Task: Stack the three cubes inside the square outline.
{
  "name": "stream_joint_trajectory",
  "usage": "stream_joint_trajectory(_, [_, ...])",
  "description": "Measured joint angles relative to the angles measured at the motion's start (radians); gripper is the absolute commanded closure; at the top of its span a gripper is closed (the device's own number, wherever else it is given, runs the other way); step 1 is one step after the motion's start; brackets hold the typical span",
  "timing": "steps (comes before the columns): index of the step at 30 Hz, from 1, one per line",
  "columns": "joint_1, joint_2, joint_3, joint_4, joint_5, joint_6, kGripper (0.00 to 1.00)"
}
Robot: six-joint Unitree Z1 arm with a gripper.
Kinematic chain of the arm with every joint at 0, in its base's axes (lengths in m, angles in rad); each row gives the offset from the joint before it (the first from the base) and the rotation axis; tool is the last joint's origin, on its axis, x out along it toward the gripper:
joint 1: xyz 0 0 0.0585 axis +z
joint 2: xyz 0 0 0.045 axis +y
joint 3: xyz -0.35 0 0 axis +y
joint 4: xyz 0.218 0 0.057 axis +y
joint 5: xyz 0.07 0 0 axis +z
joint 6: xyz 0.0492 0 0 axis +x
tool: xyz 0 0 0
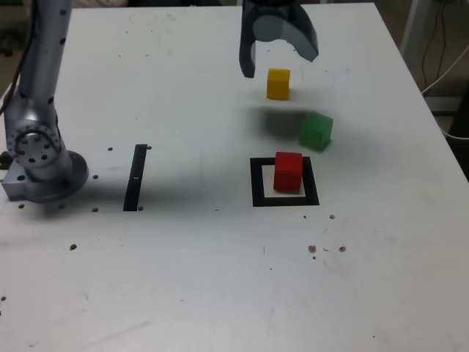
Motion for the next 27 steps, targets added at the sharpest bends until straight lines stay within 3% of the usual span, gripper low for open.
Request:
stream_joint_trajectory(14, [0.085, 0.136, -0.035, -0.063, 0.003, 0.064, 0.03])
stream_joint_trajectory(27, [0.099, 0.206, -0.060, -0.072, -0.012, 0.098, 0.22])
